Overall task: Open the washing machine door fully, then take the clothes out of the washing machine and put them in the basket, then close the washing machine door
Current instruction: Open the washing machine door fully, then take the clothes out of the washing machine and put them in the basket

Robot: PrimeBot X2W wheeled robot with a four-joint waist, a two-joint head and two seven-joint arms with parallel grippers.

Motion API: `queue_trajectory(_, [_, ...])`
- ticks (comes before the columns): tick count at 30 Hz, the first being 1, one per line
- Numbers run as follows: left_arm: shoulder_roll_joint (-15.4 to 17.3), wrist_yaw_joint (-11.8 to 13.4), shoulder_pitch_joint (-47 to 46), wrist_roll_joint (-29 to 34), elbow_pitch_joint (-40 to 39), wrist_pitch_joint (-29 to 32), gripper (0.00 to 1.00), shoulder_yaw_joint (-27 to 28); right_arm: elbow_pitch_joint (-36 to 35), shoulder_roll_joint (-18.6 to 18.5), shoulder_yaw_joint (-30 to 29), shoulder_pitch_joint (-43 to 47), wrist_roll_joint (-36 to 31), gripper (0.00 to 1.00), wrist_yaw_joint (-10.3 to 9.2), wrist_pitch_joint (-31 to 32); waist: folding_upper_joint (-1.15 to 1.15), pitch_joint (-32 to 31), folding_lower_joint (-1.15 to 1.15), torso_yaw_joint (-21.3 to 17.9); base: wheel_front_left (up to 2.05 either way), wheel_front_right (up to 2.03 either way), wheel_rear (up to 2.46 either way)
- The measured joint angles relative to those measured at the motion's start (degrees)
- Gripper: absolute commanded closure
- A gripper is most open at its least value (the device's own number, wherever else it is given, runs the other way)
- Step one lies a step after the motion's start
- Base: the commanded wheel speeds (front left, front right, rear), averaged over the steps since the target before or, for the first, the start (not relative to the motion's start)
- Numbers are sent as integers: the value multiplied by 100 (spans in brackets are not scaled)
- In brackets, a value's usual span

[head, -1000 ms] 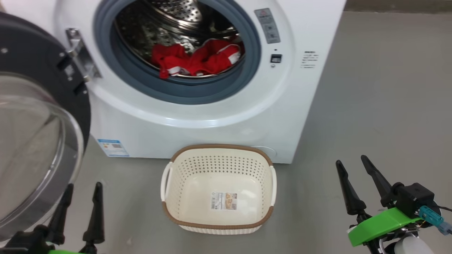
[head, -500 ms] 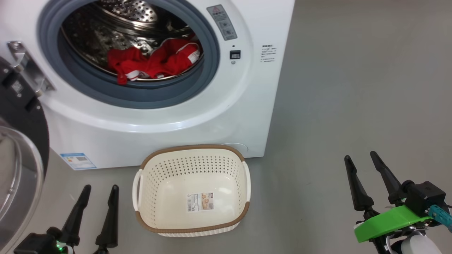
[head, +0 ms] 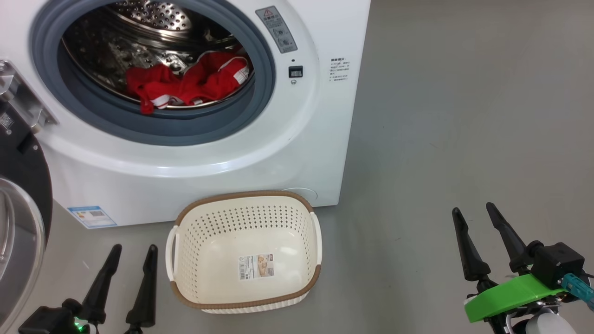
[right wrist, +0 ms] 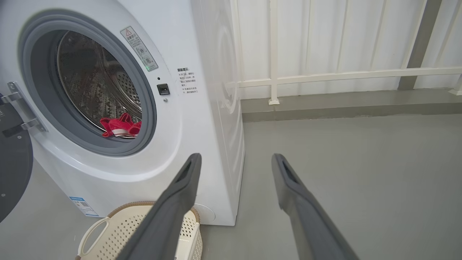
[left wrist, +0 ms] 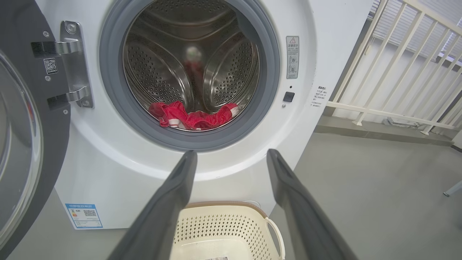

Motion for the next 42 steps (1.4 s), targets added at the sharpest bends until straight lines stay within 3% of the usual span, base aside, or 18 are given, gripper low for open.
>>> queue_trajectory(16, [73,0,-2,-159,31,0,0,-93,-3,2,-3,-1,-21,0,0,0,0,27,0,98,3,-5,2])
queue_trajectory(42, [96,0,-146,-189,47,0,0,-31,-3,75,62,-23,-29,0,0,0,0,198,0,183,77,-79,3])
